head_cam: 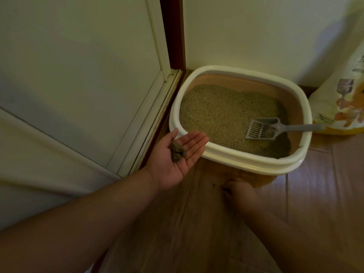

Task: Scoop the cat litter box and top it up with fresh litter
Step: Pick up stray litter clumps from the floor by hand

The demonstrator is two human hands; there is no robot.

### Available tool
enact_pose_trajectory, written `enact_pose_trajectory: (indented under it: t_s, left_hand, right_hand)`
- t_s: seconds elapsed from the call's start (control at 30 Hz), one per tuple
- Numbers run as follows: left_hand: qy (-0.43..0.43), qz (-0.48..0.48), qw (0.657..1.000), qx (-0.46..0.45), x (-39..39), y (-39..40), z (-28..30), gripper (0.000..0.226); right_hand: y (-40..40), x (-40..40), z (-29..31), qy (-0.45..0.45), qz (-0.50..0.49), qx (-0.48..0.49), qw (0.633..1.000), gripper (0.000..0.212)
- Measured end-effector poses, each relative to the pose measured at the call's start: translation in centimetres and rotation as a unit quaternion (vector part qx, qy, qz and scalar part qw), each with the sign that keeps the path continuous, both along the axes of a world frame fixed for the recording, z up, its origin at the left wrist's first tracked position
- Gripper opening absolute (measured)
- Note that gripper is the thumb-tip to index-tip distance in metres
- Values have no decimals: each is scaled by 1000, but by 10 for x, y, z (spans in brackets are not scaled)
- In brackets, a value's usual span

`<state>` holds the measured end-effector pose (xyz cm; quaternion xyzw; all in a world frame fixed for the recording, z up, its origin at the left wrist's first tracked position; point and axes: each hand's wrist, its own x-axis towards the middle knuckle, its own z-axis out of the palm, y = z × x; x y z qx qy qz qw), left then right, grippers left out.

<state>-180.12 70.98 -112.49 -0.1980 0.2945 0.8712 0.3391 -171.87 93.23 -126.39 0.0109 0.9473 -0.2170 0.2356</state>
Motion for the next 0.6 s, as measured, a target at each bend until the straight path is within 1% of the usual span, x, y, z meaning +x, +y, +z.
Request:
enact_pose_trajectory:
  t_s: [0.1,0.27,0.43,0.53,0.6]
  left_hand:
    - [-1,3,1000,2,-1,0,0,56]
    - [-3,7,1000,2,-1,0,1,56]
    - [-7,4,1000,7,-1,1,-1,56]
    - [-8,4,1000,7,0,1,0,56]
    - [-8,5,1000,10,0,1,0,56]
  right_hand:
    - [-1,-3,-2,-8,-4,5,1000,21]
    - [-9,-17,-2,5,-52,-14,999,14]
    - [-27,-17,-7,31,-35,-37,998,17]
    - [-33,-15,-10,51,-32,-29,998,13]
    - [-36,-15,-6,47,-23,-17,998,5]
